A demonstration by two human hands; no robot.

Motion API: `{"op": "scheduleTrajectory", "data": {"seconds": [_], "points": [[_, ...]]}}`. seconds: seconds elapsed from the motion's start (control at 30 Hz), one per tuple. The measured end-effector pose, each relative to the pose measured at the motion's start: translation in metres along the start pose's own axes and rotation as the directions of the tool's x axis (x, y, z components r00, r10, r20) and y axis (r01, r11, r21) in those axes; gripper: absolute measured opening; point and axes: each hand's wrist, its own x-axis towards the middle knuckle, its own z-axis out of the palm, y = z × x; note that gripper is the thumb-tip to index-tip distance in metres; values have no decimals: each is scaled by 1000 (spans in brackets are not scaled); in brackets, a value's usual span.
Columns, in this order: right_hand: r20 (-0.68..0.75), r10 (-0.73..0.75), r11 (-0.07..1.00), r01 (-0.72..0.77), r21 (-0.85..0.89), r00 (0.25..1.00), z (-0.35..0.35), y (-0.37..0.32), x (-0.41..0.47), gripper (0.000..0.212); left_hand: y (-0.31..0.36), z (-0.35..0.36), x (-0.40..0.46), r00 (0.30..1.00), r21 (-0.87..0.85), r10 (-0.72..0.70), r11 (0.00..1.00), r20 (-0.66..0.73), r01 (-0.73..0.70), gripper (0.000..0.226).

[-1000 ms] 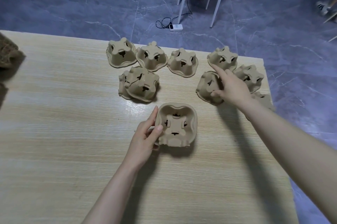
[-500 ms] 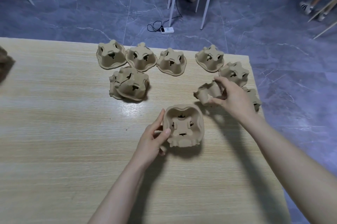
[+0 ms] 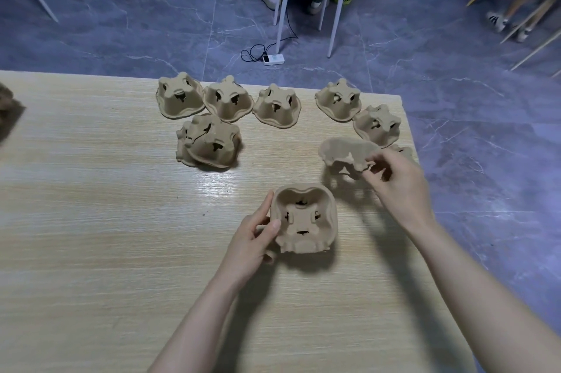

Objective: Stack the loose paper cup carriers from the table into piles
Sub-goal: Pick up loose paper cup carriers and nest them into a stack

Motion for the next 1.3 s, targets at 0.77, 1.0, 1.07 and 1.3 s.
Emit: {"op": "scheduleTrajectory", "data": {"seconds": [0.77,1.0,1.07,1.3], "points": [[97,-331,935,312,168,939,12,-9,-85,6,-2,10,7,998,-72,0,997,-65,-5,63],[161,-333,940,314,133,929,17,-11,-95,12,15,19,0,995,-81,76,993,-66,-81,30],[157,-306,948,287,136,939,17,-11,-95,9,12,19,2,995,-99,77,992,-60,-82,28],[162,-272,960,257,113,948,14,-12,-101,30,0,17,5,995,-129,31,991,-99,-44,45]]}}
